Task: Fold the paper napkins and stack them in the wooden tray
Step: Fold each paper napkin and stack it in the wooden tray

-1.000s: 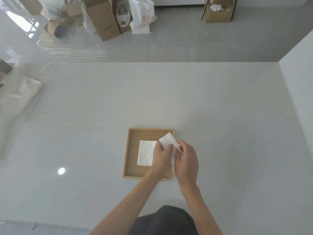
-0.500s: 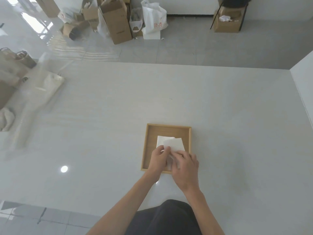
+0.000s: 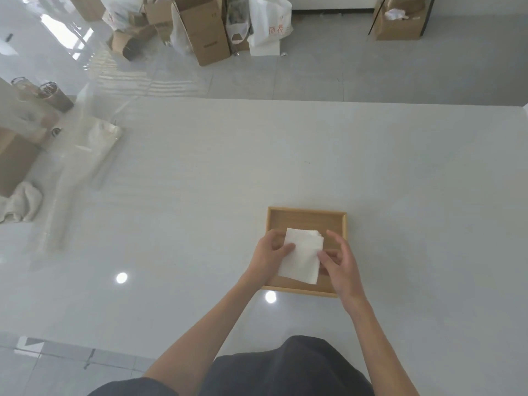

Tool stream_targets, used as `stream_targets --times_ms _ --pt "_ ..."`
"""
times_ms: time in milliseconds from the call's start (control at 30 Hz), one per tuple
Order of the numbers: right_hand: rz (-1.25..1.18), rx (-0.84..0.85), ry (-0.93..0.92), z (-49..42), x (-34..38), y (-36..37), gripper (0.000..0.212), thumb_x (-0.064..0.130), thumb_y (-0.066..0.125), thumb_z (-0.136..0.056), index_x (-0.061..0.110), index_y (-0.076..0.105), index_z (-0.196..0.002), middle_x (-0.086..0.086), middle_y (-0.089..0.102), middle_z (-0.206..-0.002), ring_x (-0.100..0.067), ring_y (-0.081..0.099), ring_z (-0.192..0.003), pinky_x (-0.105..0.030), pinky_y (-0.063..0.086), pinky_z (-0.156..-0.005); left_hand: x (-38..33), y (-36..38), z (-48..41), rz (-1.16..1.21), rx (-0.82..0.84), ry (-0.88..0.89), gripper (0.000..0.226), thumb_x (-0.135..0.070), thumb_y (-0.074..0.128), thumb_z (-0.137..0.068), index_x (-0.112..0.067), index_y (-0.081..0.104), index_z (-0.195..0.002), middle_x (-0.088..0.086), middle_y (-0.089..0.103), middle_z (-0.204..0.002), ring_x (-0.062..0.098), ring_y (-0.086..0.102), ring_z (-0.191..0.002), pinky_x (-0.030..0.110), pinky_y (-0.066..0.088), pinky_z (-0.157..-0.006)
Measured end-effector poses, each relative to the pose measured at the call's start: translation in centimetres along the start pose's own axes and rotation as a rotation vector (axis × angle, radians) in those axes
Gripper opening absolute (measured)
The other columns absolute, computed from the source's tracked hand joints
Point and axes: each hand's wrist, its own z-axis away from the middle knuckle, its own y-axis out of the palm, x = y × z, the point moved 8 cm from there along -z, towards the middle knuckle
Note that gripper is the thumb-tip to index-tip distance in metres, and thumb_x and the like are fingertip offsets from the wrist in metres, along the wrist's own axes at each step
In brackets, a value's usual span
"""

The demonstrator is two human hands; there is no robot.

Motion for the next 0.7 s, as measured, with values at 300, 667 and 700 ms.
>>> stream_targets --times_ms 300,667,700 --pt "0.273 -0.034 -0.017 -2.9 -1.8 0.2 0.016 0.006 0.061 -0.094 0.017 0.071 -0.102 0.005 0.071 -0.102 -0.011 0.065 -0.097 -0.008 0.05 -0.072 1.9 0.0 -3.1 -0.161 -0.031 0.133 0.025 -0.007 0.059 -0.095 -0.024 0.055 -0.113 0.0 0.06 -0.083 0.016 0.061 -0.075 0.027 0.055 -0.064" --pt "0.424 -0.063 -0.017 -5.5 -4.5 0.0 0.019 0.007 0.059 -0.094 0.02 0.071 -0.1 0.005 0.069 -0.106 -0.003 0.063 -0.097 -0.003 0.046 -0.076 2.4 2.5 -5.5 -0.454 0.074 0.258 0.041 -0.007 0.051 -0.1 -0.031 0.054 -0.133 -0.003 0.048 -0.112 0.017 0.057 -0.087 0.02 0.048 -0.081" --pt "0.447 -0.064 -0.02 -5.6 -4.7 0.0 0.019 0.008 0.059 -0.094 0.02 0.071 -0.102 0.005 0.068 -0.106 -0.002 0.063 -0.097 -0.001 0.044 -0.076 2.6 2.7 -5.7 -0.488 0.072 0.265 0.035 -0.006 0.051 -0.1 -0.025 0.058 -0.129 -0.003 0.047 -0.111 0.016 0.054 -0.087 0.02 0.045 -0.081"
